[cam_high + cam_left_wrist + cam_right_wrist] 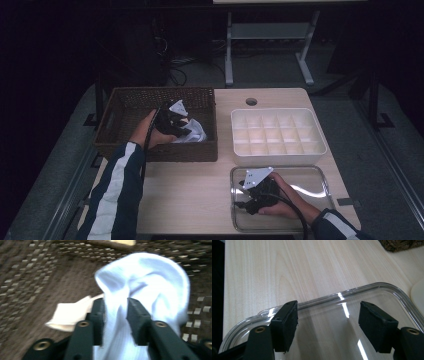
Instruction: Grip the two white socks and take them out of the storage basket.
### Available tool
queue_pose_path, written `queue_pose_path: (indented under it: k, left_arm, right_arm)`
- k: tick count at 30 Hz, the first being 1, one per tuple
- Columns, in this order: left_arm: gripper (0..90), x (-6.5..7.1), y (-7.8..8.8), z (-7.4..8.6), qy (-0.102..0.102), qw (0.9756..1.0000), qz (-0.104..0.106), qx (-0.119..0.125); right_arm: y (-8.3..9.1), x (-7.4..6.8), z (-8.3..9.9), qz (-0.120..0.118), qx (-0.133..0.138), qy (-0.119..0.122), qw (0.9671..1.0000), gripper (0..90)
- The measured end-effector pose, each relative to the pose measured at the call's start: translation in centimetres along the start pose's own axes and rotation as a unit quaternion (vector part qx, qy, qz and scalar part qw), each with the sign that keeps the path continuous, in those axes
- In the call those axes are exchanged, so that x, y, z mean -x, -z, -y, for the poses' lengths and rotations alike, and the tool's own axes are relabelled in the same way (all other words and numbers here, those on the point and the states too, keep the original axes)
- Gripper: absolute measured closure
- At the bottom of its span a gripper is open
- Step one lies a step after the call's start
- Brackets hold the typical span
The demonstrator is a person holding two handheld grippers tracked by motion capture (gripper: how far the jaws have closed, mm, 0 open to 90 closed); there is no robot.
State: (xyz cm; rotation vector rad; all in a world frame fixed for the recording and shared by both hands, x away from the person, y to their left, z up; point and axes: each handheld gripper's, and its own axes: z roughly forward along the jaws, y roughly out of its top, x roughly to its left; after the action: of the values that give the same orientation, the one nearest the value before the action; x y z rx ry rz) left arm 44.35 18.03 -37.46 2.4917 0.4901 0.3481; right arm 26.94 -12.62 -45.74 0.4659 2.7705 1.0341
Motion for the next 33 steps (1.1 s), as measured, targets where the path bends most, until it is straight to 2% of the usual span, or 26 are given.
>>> queue_pose_path:
  k: [1,2,4,5,7,9,10,12,13,14,15,17,18,20,21,24,25,27,28,32,33]
  left_arm:
    - [53.6,-0.1,0.0,0.0,0.003,1.0000,0.006,-0.002]
    - [52.6,-0.1,-0.1,0.1,0.001,0.9998,0.020,-0.009]
    - [49.6,0.1,-0.7,0.0,-0.006,0.9987,0.028,-0.042]
    - [48.9,0.1,-1.0,-0.1,-0.012,0.9979,0.040,-0.050]
    - [49.6,-0.1,-1.1,-0.3,-0.016,0.9974,0.046,-0.053]
    - [50.8,-0.3,-1.6,-0.5,-0.013,0.9961,0.057,-0.066]
    - [50.3,-0.3,-1.8,-0.6,-0.015,0.9959,0.049,-0.075]
    - [52.5,-0.4,-2.7,-0.6,-0.024,0.9925,0.057,-0.106]
    - [52.6,-0.4,-3.2,-0.6,-0.020,0.9906,0.065,-0.119]
    - [51.5,-0.5,-3.4,-0.7,-0.017,0.9905,0.067,-0.119]
    - [52.4,-0.5,-3.4,-0.8,-0.015,0.9912,0.072,-0.110]
    - [60.3,-0.9,-3.4,-0.5,0.000,0.9920,0.087,-0.091]
    - [64.1,-1.0,-3.5,-0.4,-0.001,0.9923,0.076,-0.098]
    - [62.2,-1.3,-4.3,-0.1,-0.011,0.9874,0.056,-0.148]
    - [57.5,-1.3,-4.5,-0.1,-0.008,0.9860,0.054,-0.158]
    - [53.7,-1.3,-4.8,-0.3,-0.017,0.9843,0.054,-0.167]
    - [52.8,-1.4,-5.0,-0.3,-0.014,0.9834,0.052,-0.173]
    - [52.4,-1.4,-5.6,-0.3,-0.012,0.9801,0.052,-0.191]
    - [52.5,-1.3,-6.1,-0.2,-0.014,0.9775,0.054,-0.203]
    - [60.4,-1.0,-6.4,-0.5,-0.032,0.9747,0.047,-0.216]
    - [65.7,-0.9,-6.3,-0.6,-0.045,0.9749,0.036,-0.215]
  right_arm:
    - [0.0,0.0,0.0,0.000,0.000,-0.004,1.0000,31.0]
    - [0.0,0.2,0.1,0.002,-0.003,0.000,1.0000,31.0]
    - [0.0,0.2,0.1,0.001,-0.004,-0.006,1.0000,31.0]
    - [0.0,0.2,0.1,-0.001,-0.003,-0.012,0.9999,30.9]
    - [0.0,0.2,0.1,-0.003,-0.003,-0.015,0.9999,30.7]
    - [-0.1,0.3,0.1,-0.003,-0.005,-0.014,0.9999,30.5]
    - [-0.1,0.3,0.1,-0.004,-0.005,-0.014,0.9999,30.2]
    - [-0.2,0.4,0.2,-0.004,-0.006,-0.008,0.9999,30.2]
    - [-0.2,0.5,0.2,-0.005,-0.006,-0.009,0.9999,30.1]
    - [-0.2,0.5,0.2,-0.008,-0.004,-0.011,0.9999,29.9]
    - [-0.2,0.5,0.2,-0.007,-0.005,-0.010,0.9999,29.9]
    - [-0.2,0.5,0.2,-0.009,-0.004,-0.012,0.9999,29.9]
    - [-0.2,0.4,0.2,-0.009,-0.004,-0.014,0.9998,29.9]
    - [-0.2,0.5,0.2,-0.007,-0.005,-0.009,0.9999,29.8]
    - [-0.2,0.4,0.2,-0.007,-0.006,-0.010,0.9999,29.9]
    - [-0.2,0.3,0.2,-0.009,-0.006,-0.011,0.9999,29.8]
    - [-0.2,0.3,0.2,-0.010,-0.006,-0.011,0.9999,29.7]
    - [-0.2,0.3,0.1,-0.010,-0.007,-0.012,0.9999,29.6]
    - [-0.2,0.3,0.1,-0.011,-0.006,-0.011,0.9999,29.5]
    - [-0.2,0.3,0.2,-0.011,-0.006,-0.012,0.9999,29.6]
    - [-0.2,0.3,0.2,-0.011,-0.005,-0.012,0.9999,29.6]
